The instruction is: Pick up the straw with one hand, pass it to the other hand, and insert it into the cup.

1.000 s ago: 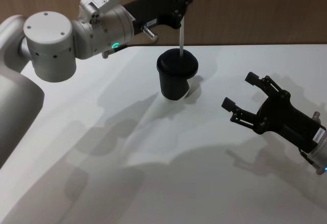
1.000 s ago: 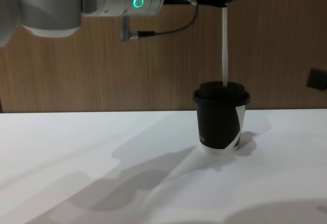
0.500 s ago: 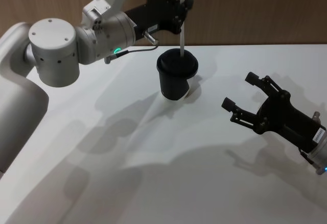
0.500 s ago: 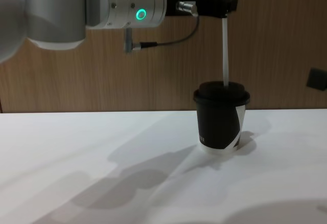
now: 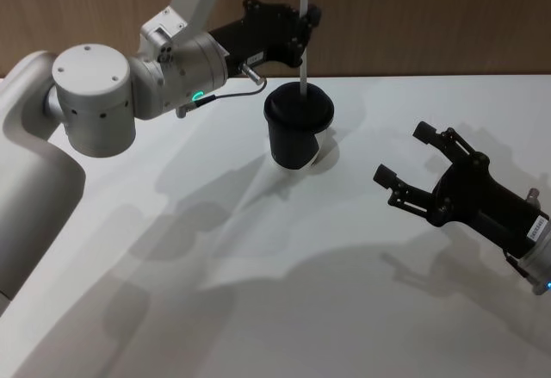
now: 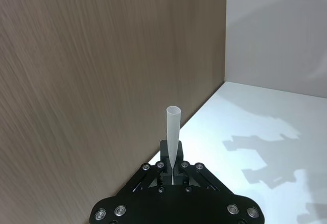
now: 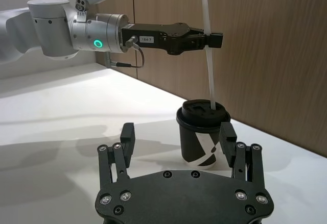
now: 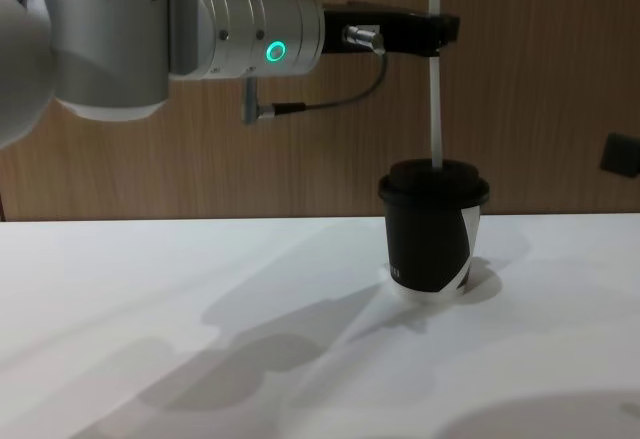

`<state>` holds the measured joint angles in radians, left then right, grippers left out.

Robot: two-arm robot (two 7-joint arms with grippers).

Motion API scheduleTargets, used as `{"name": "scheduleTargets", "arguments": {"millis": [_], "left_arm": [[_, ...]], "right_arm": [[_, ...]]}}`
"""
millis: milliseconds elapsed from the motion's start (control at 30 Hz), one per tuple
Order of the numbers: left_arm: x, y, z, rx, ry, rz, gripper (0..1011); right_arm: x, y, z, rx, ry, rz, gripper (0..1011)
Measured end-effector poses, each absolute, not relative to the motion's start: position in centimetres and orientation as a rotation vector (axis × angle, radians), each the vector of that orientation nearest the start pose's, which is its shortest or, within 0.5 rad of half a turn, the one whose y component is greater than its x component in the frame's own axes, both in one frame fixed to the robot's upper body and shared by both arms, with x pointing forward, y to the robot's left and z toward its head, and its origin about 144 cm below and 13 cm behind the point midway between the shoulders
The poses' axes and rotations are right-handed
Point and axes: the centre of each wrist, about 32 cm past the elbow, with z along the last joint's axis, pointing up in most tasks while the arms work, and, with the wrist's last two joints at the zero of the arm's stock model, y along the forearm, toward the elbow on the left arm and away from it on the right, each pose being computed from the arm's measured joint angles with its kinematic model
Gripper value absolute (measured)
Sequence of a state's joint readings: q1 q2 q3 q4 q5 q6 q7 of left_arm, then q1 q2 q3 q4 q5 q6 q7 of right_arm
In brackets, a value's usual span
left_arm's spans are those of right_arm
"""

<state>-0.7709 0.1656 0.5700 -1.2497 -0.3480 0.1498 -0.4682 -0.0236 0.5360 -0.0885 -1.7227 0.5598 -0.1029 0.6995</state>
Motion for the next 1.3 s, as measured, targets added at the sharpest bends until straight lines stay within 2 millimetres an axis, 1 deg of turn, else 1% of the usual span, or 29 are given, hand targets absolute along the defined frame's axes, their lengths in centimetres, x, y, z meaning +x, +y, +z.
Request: {"name": "scheduleTargets", "arguments": {"millis": [167, 200, 233, 300, 400, 467, 500, 533, 567, 633, 767, 800, 867, 1067, 1167, 1200, 1300], "left_arm": [[61.2, 12.8, 131.7, 0.026, -0.209, 0.65, 22], [61.2, 12.8, 131.6, 0.026, -0.208, 0.651, 58], [61.2, 12.8, 131.6, 0.026, -0.208, 0.651, 58], [61.2, 12.8, 131.6, 0.026, -0.208, 0.652, 125], [61.2, 12.8, 131.5, 0.026, -0.207, 0.653, 200], [61.2, 12.8, 131.5, 0.027, -0.207, 0.654, 275], [61.2, 12.8, 131.4, 0.027, -0.207, 0.654, 292], [61.2, 12.8, 131.4, 0.027, -0.207, 0.654, 353], [61.2, 12.8, 131.4, 0.027, -0.207, 0.654, 353], [61.2, 12.8, 131.4, 0.027, -0.207, 0.655, 436], [61.2, 12.8, 131.4, 0.026, -0.206, 0.656, 536], [61.2, 12.8, 131.4, 0.027, -0.206, 0.656, 596], [61.2, 12.8, 131.3, 0.027, -0.206, 0.656, 638], [61.1, 12.9, 131.0, 0.028, -0.199, 0.656, 833], [61.0, 13.0, 130.7, 0.029, -0.192, 0.652, 901], [61.0, 13.1, 130.6, 0.029, -0.189, 0.651, 955], [60.8, 13.3, 130.3, 0.027, -0.179, 0.648, 1003]], "right_arm": [[45.0, -33.1, 120.4, 0.107, -0.133, -0.717, 1001], [45.0, -33.1, 120.4, 0.107, -0.133, -0.717, 1001], [45.0, -33.1, 120.4, 0.107, -0.133, -0.717, 1001], [45.0, -33.1, 120.4, 0.107, -0.133, -0.717, 1001], [45.0, -33.1, 120.4, 0.107, -0.133, -0.717, 1001], [45.0, -33.1, 120.4, 0.107, -0.133, -0.717, 1001], [45.0, -33.1, 120.4, 0.107, -0.133, -0.717, 1001], [45.0, -33.1, 120.4, 0.107, -0.133, -0.717, 1001], [45.0, -33.1, 120.4, 0.107, -0.133, -0.717, 1001], [45.0, -33.1, 120.4, 0.107, -0.133, -0.717, 1001], [45.0, -33.1, 120.4, 0.107, -0.133, -0.717, 1001], [45.0, -33.1, 120.4, 0.107, -0.133, -0.717, 1001], [45.0, -33.1, 120.4, 0.107, -0.133, -0.717, 1001], [45.0, -33.1, 120.5, 0.109, -0.133, -0.717, 1001], [45.1, -33.0, 120.6, 0.12, -0.126, -0.719, 1001], [45.1, -33.0, 120.6, 0.123, -0.122, -0.72, 1001], [45.2, -32.9, 120.9, 0.141, -0.107, -0.727, 1001]]}}
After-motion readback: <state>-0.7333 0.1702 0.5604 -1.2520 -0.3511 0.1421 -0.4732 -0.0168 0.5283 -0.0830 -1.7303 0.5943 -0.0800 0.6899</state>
